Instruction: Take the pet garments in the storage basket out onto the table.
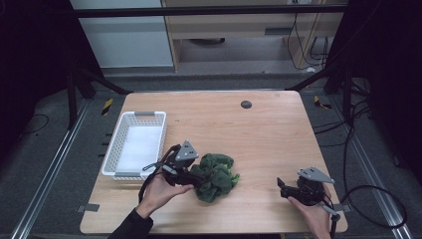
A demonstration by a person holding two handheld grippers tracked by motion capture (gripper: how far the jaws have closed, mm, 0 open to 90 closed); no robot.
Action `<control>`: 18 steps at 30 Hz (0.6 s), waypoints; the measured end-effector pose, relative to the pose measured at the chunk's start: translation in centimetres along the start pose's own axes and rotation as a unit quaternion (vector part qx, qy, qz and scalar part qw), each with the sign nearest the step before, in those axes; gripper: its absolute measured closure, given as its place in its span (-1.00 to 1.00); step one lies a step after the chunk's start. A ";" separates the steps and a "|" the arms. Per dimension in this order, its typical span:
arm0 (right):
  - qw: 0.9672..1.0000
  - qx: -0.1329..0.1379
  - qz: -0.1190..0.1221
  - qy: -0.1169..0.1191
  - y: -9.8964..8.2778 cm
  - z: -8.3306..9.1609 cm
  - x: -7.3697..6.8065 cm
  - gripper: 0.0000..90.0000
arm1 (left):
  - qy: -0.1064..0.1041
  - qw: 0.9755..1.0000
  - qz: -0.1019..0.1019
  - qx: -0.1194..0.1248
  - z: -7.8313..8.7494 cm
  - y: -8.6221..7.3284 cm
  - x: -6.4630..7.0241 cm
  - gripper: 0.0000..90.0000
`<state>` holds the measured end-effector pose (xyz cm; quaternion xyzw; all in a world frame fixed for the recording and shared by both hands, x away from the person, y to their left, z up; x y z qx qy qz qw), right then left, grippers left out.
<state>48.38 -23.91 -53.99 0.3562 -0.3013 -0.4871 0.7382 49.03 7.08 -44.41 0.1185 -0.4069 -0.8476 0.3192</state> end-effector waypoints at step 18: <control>1.000 0.010 0.002 0.000 0.2 0.3 -0.1 -0.77 | 0.037 0.992 0.081 0.090 3.9 -3.6 -2.5 -0.42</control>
Point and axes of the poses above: each handheld gripper's, and its own axes: z roughly backward along the jaws, y roughly out of its top, x roughly to its right, the point moved 9 cm from there along -z, roughly forward along the jaws, and after that the axes turned 6 degrees about z, right-handed, at the moved point
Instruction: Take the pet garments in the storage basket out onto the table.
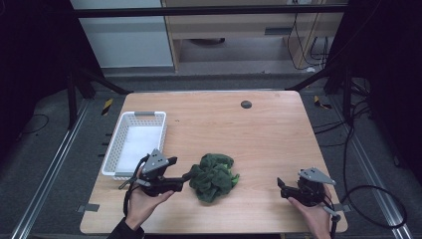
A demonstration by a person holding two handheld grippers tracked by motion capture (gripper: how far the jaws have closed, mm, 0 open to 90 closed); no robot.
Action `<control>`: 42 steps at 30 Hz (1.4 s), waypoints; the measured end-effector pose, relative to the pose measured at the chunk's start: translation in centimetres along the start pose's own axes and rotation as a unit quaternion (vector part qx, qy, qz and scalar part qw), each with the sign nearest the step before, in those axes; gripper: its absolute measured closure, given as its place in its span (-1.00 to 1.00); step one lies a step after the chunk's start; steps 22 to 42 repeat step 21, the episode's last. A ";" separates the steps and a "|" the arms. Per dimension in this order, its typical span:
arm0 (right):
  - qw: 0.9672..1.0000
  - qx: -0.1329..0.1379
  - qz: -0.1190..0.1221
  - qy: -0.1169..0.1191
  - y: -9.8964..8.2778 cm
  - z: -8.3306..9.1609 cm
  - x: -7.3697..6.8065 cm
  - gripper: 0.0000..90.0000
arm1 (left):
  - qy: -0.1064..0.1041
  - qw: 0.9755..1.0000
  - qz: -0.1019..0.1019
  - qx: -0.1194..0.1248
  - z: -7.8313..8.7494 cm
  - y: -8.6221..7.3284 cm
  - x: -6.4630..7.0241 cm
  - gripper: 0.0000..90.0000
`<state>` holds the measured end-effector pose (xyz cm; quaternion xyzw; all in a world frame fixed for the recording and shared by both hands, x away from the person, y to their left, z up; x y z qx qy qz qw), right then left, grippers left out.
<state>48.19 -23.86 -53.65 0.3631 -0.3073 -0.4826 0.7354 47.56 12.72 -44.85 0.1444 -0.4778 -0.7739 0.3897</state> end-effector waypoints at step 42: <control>1.000 0.005 0.006 -0.001 -0.1 0.3 -0.4 -0.78 | 0.054 0.998 0.045 0.000 3.3 -5.9 -3.5 -0.35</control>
Point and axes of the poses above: each handheld gripper's, and its own axes: z roughly backward along the jaws, y roughly out of its top, x roughly to its right, the point moved 9 cm from there along -z, roughly forward along the jaws, and after that the axes turned 6 degrees about z, right-handed, at the moved point
